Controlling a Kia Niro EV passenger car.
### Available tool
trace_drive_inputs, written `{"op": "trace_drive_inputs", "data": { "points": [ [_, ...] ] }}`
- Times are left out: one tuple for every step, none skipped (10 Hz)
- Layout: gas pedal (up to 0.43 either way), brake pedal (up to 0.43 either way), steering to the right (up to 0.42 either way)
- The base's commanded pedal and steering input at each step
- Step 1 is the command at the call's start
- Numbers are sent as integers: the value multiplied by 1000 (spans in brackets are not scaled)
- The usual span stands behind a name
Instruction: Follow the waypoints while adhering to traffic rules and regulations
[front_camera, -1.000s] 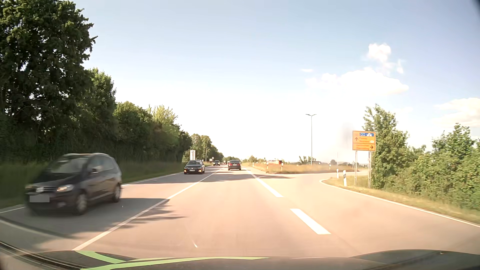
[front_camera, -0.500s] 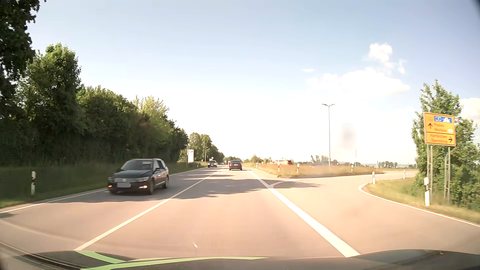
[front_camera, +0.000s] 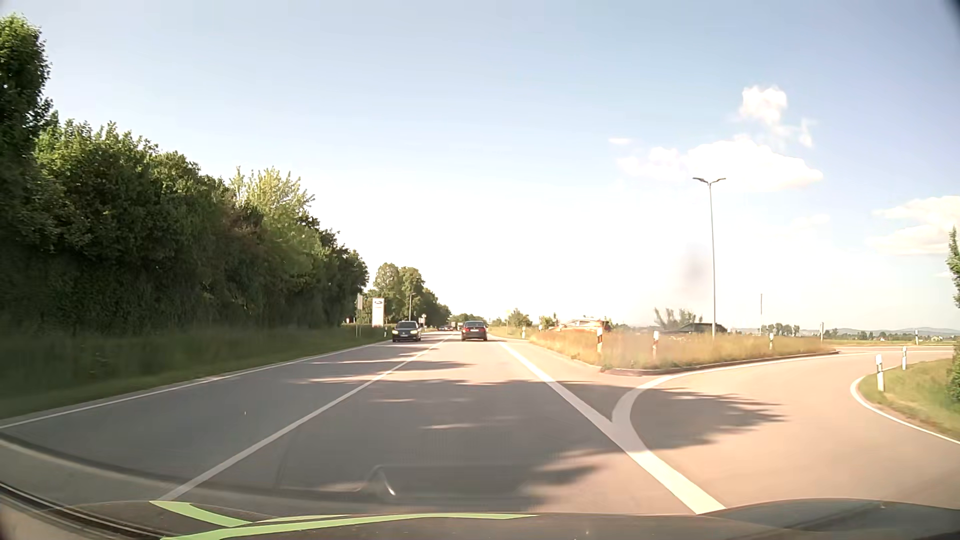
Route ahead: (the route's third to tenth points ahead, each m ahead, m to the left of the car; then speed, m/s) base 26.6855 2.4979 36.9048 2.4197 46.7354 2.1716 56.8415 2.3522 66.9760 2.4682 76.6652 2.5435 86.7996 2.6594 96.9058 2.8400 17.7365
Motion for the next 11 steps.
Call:
{"op": "trace_drive_inputs", "data": {
  "points": [
    [110,0,-2],
    [110,0,-2],
    [110,0,-1],
    [110,0,-1],
    [110,0,-1],
    [110,0,-1],
    [110,0,0],
    [110,0,0],
    [110,0,0],
    [110,0,0],
    [130,0,0]
  ]
}}
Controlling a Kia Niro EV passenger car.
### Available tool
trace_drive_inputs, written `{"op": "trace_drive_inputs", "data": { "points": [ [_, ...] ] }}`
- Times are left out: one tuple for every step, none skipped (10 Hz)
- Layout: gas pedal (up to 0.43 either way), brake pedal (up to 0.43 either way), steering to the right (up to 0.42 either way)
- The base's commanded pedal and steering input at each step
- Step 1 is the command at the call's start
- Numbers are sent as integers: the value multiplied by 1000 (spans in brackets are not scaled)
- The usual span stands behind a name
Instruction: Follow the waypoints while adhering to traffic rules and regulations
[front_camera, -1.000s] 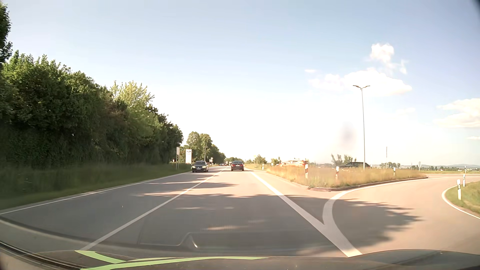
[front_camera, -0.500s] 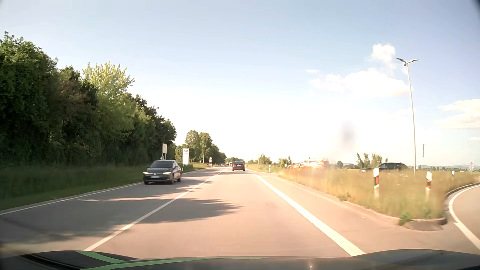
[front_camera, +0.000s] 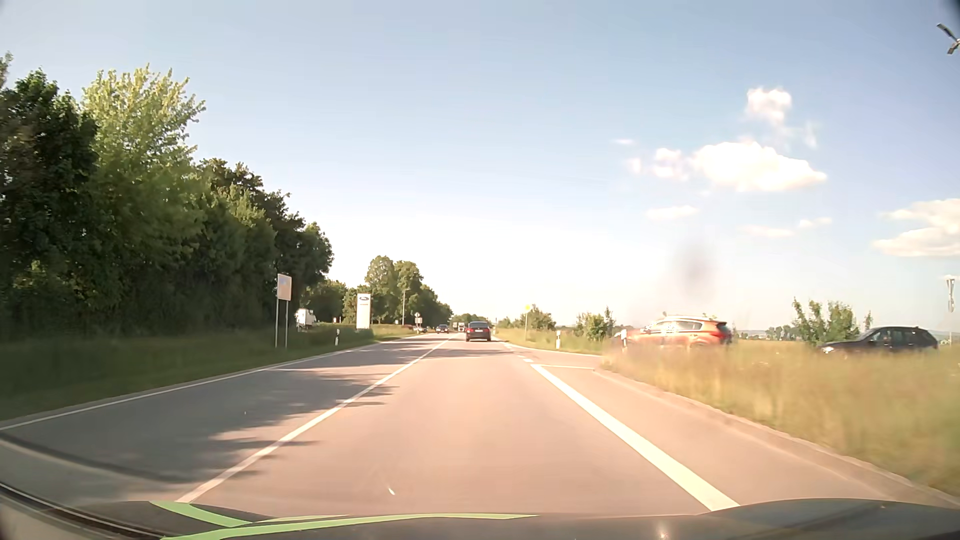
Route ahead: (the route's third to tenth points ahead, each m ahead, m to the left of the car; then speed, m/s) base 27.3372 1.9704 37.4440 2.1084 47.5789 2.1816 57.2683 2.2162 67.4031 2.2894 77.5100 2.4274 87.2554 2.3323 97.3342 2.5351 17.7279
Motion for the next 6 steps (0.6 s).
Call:
{"op": "trace_drive_inputs", "data": {
  "points": [
    [130,0,0],
    [130,0,0],
    [130,0,0],
    [130,0,0],
    [130,0,0],
    [130,0,0]
  ]
}}
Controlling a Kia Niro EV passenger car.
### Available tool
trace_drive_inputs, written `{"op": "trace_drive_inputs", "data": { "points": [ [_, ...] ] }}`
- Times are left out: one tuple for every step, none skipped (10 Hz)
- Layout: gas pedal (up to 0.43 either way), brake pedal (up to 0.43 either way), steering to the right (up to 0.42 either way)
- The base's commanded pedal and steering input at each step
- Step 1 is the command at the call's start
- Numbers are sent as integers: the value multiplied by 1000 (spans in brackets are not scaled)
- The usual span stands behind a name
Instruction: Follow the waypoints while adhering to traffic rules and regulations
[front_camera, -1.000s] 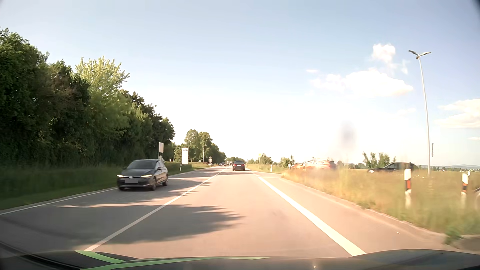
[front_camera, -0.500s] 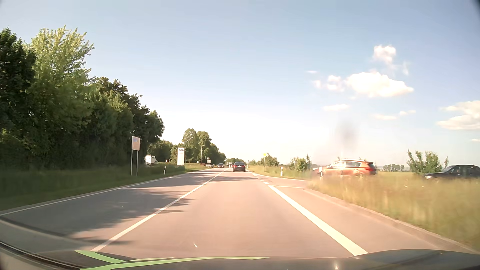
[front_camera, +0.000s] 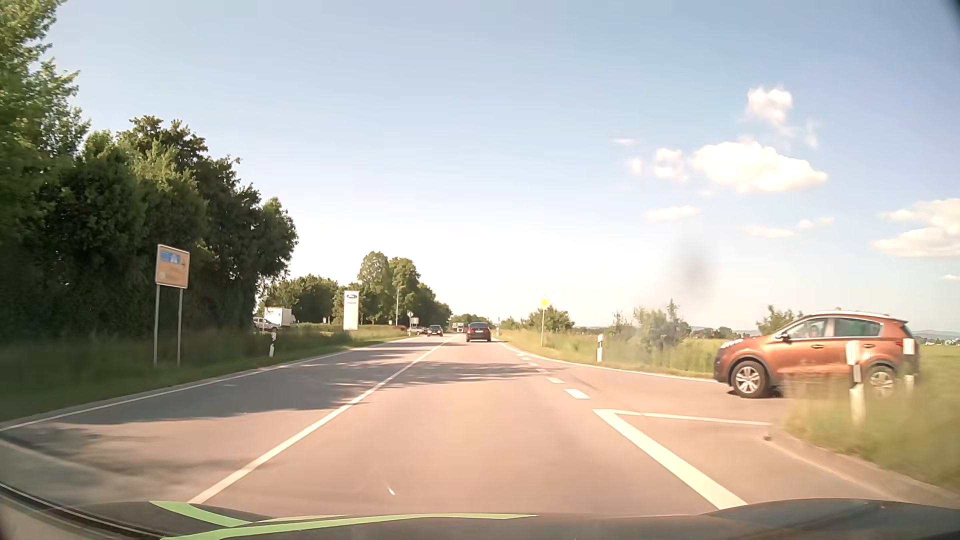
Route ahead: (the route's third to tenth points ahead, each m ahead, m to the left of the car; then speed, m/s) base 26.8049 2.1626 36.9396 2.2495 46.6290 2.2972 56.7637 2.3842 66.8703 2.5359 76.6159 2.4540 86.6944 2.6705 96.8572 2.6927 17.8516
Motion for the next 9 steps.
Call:
{"op": "trace_drive_inputs", "data": {
  "points": [
    [130,0,0],
    [130,0,0],
    [130,0,0],
    [130,0,0],
    [130,0,0],
    [130,0,0],
    [130,0,0],
    [130,0,0],
    [130,0,0]
  ]
}}
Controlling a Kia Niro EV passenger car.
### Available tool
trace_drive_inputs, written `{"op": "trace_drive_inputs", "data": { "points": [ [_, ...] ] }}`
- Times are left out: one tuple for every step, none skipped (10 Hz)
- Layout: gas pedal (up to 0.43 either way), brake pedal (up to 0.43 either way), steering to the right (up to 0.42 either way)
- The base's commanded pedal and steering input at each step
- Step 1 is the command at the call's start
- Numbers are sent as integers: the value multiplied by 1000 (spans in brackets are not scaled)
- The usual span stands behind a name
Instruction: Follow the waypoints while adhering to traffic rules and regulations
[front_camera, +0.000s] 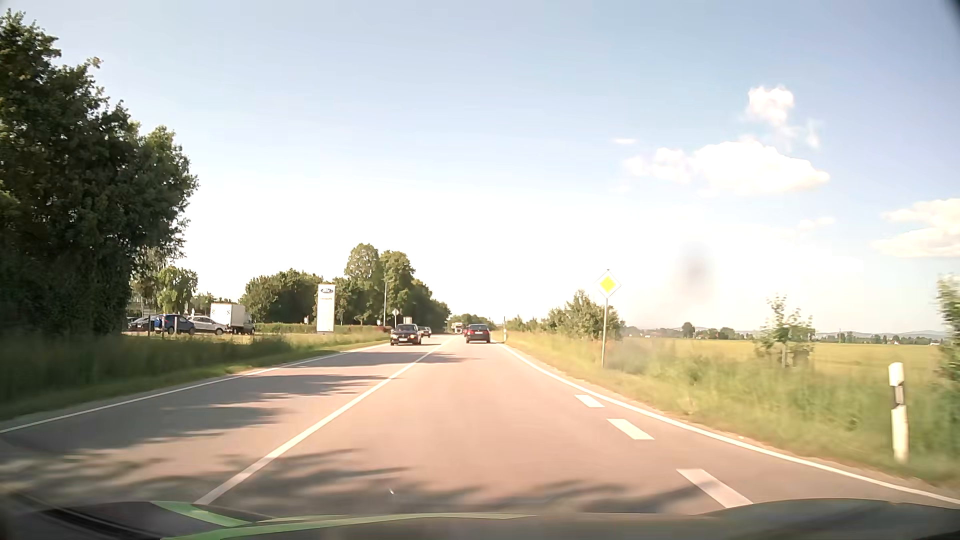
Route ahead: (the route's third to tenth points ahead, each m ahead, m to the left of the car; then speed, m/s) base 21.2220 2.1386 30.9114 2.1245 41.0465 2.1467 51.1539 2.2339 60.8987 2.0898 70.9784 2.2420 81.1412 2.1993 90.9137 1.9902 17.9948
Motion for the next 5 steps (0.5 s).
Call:
{"op": "trace_drive_inputs", "data": {
  "points": [
    [130,0,0],
    [130,0,1],
    [130,0,0],
    [130,0,1],
    [130,0,1]
  ]
}}
